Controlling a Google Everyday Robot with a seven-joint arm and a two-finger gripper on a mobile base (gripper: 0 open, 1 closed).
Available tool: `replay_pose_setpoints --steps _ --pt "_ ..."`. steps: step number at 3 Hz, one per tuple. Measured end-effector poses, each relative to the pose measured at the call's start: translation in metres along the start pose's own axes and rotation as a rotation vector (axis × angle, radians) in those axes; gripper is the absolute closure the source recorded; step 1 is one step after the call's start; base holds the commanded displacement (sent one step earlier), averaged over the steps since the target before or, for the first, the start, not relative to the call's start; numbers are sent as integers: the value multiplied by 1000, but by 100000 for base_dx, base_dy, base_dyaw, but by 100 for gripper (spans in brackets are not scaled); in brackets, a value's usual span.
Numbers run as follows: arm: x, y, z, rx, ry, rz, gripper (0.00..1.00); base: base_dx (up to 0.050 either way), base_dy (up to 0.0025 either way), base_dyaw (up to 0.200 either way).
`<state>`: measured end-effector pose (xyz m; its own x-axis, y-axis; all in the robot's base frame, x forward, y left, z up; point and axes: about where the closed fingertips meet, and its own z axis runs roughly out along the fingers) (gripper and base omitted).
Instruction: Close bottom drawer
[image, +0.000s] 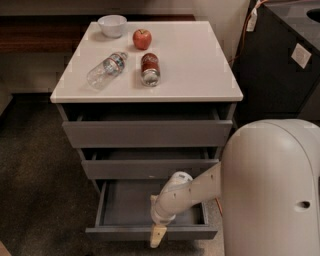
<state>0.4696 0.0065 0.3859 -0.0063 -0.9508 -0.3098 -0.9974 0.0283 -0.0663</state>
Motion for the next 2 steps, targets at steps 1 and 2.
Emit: replay_pose_setpoints --steps 1,2 --pt "0 0 0 0 0 0 0 0 0 0" --pt "4 -5 15 -11 18 -1 0 0 0 0"
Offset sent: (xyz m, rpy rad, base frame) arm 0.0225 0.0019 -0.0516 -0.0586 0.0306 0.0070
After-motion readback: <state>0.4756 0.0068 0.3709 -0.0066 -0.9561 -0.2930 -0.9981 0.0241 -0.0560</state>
